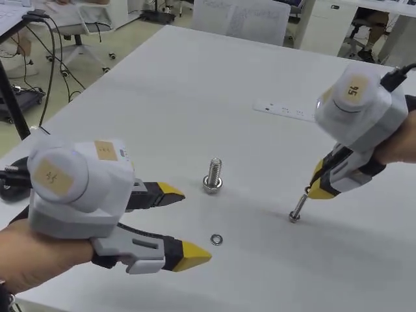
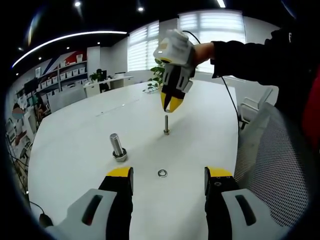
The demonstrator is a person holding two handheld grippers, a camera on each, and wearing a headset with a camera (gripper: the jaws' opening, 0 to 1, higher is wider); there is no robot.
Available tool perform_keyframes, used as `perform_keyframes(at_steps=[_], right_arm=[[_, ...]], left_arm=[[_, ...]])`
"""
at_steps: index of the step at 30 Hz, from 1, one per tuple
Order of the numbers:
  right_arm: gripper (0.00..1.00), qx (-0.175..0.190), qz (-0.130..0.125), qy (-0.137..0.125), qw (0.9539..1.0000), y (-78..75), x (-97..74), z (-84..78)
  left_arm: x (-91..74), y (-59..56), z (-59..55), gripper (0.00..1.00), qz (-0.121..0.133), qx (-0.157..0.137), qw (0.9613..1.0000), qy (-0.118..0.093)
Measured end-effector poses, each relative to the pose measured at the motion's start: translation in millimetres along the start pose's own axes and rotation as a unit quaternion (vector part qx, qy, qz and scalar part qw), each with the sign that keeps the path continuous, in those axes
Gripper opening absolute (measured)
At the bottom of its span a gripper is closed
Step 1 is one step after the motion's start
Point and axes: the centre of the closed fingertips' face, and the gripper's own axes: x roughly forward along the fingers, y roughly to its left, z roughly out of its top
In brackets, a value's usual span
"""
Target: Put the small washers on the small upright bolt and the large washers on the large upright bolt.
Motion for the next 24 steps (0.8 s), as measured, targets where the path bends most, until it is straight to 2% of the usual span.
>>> perform_keyframes(at_steps=[24], right_arm=[[0.14, 0.002, 0.014, 0.005, 0.9999, 1.7, 10.5, 0.4]], left_arm=[[1.1, 2.6, -1.3, 0.56, 0.001, -0.004, 1.0000, 0.000]])
